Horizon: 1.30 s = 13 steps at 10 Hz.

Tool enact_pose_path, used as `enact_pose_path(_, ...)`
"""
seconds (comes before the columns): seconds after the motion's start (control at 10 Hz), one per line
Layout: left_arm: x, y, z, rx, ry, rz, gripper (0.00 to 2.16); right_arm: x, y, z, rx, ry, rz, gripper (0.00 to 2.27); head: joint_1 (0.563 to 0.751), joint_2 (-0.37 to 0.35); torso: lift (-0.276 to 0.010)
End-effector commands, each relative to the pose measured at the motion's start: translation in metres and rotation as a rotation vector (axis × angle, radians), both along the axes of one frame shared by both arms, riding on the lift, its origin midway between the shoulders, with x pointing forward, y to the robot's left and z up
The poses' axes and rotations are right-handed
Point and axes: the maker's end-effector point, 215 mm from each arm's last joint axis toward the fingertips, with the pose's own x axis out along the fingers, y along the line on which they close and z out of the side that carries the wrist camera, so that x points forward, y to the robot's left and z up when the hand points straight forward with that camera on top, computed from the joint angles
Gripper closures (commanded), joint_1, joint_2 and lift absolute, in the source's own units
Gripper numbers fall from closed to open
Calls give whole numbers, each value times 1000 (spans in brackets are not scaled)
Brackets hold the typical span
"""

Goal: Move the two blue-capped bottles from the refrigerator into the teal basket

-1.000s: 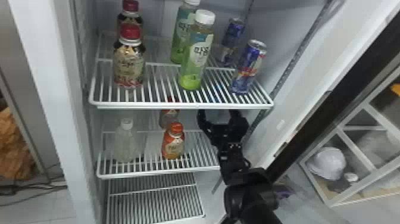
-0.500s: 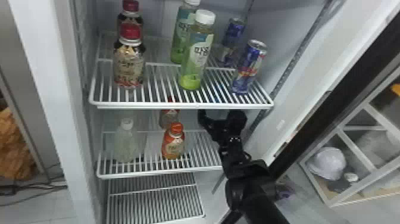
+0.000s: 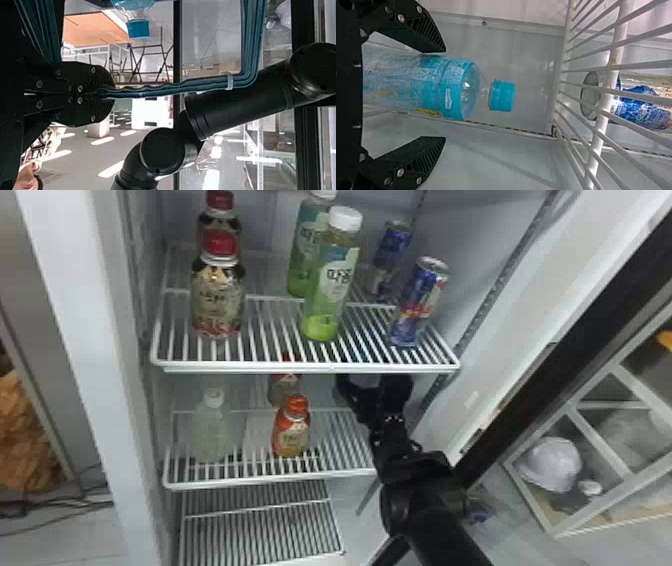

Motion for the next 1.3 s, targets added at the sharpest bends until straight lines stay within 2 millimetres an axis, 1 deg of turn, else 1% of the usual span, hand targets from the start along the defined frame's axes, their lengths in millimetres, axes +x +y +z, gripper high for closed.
enact_pose_path(0.0,-1,-1,1,-5,0,-8,1193,3,-3,-1,-10,12,-3,329,695,-350,-136)
enact_pose_path(0.2,-1,0,1,-6,4,-10,1193,5,-3,-1,-24,18,0,578,695,-350,-136)
enact_pose_path(0.5,-4,0,0,-6,7,-15,1193,1,3,-3,-31,17,10,682,695,-350,-136)
enact_pose_path(0.6,-4,1,1,-7,8,-15,1193,-6,6,-5,-26,12,15,682,695,-350,-136)
enact_pose_path(0.7,-5,1,0,-6,11,-16,1193,-16,8,-10,-17,12,18,680,695,-350,-136)
enact_pose_path(0.8,-4,2,0,-7,10,-13,1193,-27,11,-10,-6,2,22,682,695,-350,-136)
enact_pose_path(1.0,-5,1,2,-13,14,-13,1193,-44,16,-6,7,-17,32,682,695,-350,-136)
enact_pose_path(1.2,-5,1,2,-13,14,-13,1193,-53,23,6,7,-48,54,680,695,-350,-136)
